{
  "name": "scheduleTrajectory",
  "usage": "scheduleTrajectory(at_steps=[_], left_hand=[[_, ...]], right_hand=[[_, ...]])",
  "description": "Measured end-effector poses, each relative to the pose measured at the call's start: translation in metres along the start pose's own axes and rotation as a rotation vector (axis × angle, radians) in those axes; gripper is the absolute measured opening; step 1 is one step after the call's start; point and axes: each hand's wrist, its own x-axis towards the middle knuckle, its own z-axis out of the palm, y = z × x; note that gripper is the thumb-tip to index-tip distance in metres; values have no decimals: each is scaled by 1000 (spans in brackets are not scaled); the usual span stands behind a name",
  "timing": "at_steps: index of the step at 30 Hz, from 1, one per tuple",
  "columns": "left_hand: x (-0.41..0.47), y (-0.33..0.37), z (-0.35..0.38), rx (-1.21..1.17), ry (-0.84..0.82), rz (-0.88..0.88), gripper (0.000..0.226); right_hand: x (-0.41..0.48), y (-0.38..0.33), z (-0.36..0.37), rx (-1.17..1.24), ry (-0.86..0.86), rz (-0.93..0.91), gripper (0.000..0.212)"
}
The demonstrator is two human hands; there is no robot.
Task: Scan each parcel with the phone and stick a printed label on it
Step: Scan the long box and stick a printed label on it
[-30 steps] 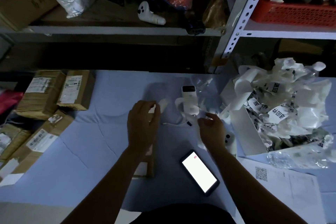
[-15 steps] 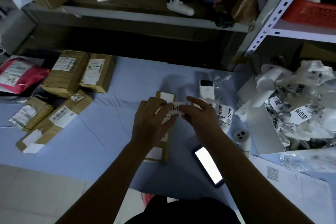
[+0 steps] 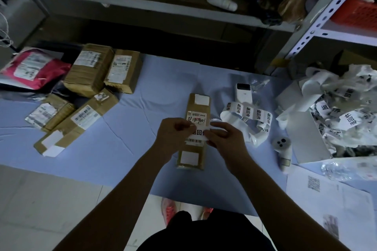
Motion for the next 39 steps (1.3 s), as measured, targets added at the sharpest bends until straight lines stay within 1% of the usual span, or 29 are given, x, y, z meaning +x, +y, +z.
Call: scheduleTrajectory(at_steps=[2,4,6,9,12,15,16,18,19,21,23,25,26,28,29,32,33,35,37,39], left_hand=[[1,-14,2,141,44,47,3],[3,-30,6,321,88,105,6],[6,-47,11,490,135,165,10],[13,-71,15,623,151,194,12],[18,-88,17,646,146,189,10],[22,-97,18,644,138,188,16],[23,-99,17,602,150,179,22],[26,-101,13,475,175,144,37],[28,-103,11,434,172,125,39],[31,-105,7,384,145,97,29],[33,-107,4,325,141,88,16],[34,-111,-3,323,126,92,14],[34,-112,-6,334,112,95,15],[34,-114,-10,315,66,77,17],[34,-113,-10,288,26,58,18],[33,-111,-3,244,-65,25,28],[34,-113,-1,240,-64,24,31],[34,-117,1,221,-45,26,34],[30,-120,1,186,-38,29,30],[24,-120,0,132,-35,46,28]], right_hand=[[2,18,7,-89,103,14,24],[6,36,14,-266,196,1,23],[13,53,21,-454,256,-21,24],[20,71,34,-658,300,-88,20],[24,84,42,-753,296,-163,14],[28,89,44,-843,284,-178,11],[29,90,44,-901,299,-170,14],[29,90,39,-1057,359,-121,27],[29,91,36,-1080,394,-84,34],[29,93,30,-975,423,-5,42],[27,96,25,-776,431,59,44],[26,97,24,-582,435,94,42],[26,97,23,-536,429,82,37],[25,96,23,-491,403,53,26],[24,94,24,-458,378,53,26],[20,93,25,-450,286,34,43],[19,93,25,-440,264,29,45],[17,92,22,-373,229,33,40],[14,89,18,-346,195,37,35],[11,86,14,-335,173,35,36]])
